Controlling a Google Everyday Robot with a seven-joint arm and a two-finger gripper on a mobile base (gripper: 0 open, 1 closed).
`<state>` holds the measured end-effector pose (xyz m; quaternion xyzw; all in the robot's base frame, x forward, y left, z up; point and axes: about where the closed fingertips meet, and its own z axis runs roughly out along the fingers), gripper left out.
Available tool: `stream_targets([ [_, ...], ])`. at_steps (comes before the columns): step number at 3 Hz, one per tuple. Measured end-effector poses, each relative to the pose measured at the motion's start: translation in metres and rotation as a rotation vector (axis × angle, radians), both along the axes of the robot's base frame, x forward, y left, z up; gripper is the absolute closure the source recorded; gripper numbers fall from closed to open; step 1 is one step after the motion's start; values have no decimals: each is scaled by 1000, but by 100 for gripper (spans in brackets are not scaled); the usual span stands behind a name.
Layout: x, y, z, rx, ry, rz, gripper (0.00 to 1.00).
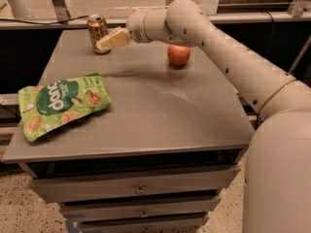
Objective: Pick orange can
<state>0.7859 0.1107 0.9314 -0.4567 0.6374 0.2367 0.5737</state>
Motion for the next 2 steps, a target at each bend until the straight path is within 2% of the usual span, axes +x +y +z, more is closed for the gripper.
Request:
stream_targets([
  [2, 39, 36, -26, 13, 34, 16, 0],
])
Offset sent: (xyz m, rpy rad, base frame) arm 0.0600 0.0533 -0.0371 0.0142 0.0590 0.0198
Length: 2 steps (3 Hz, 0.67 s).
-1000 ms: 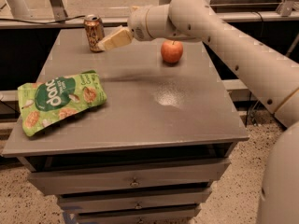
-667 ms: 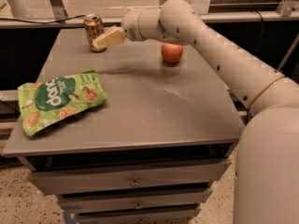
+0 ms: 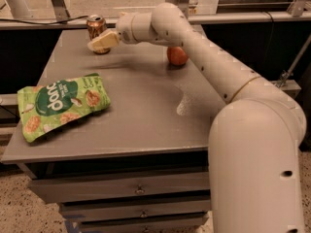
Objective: Pick orange can
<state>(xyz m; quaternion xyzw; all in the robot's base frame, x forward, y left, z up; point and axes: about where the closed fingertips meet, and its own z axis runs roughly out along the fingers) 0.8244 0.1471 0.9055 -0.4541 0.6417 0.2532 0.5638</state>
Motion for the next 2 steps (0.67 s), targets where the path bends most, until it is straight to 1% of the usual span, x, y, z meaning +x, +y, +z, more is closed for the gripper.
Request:
stream_targets([
  [1, 8, 20, -8, 4, 24, 14, 0],
  [2, 10, 38, -15, 4, 49, 36, 18],
])
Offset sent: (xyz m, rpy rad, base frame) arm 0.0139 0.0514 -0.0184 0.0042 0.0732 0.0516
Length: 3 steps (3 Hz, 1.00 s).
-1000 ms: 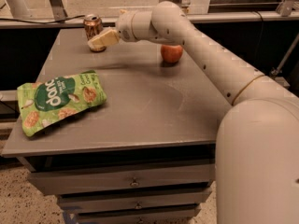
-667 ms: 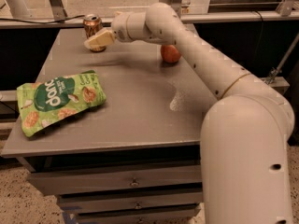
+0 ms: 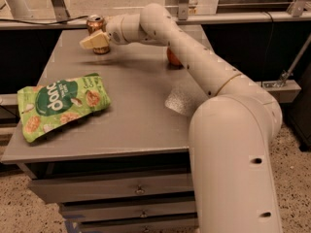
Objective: Pick orange can
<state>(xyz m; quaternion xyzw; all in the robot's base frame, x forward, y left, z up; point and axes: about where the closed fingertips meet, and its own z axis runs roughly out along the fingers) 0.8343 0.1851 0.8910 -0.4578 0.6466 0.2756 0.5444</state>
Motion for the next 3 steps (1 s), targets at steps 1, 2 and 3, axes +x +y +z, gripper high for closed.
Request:
stream_targets([
  [1, 0, 8, -3, 7, 16, 9, 41],
  [2, -7, 7, 0, 20, 22, 15, 65],
  [3, -22, -1, 16, 55, 23, 49, 87],
])
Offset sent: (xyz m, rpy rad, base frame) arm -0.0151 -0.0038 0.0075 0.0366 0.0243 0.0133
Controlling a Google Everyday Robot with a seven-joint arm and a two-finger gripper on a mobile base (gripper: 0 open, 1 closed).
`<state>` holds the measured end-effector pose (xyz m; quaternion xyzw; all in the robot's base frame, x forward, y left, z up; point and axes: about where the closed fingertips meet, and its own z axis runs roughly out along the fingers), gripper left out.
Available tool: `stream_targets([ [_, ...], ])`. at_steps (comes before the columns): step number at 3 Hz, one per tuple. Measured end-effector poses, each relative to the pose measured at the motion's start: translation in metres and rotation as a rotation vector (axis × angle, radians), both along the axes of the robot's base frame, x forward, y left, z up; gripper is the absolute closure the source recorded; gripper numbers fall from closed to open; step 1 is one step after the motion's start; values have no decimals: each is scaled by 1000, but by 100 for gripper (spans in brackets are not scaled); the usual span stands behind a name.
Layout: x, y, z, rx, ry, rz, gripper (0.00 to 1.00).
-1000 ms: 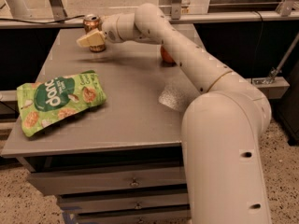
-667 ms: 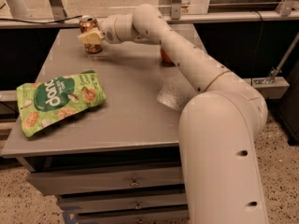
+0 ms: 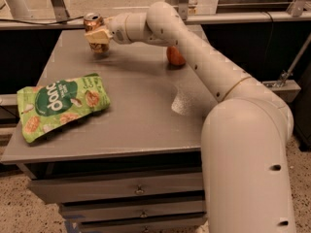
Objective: Pick orange can
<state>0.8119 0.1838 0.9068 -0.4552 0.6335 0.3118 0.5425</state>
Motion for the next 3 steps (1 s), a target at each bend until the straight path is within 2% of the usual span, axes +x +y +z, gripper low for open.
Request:
stream_targets([
  [1, -23, -19, 31, 74, 17, 65, 100],
  [2, -48, -32, 61, 125, 67, 102, 100],
  [3, -51, -32, 63, 132, 77, 106, 100],
])
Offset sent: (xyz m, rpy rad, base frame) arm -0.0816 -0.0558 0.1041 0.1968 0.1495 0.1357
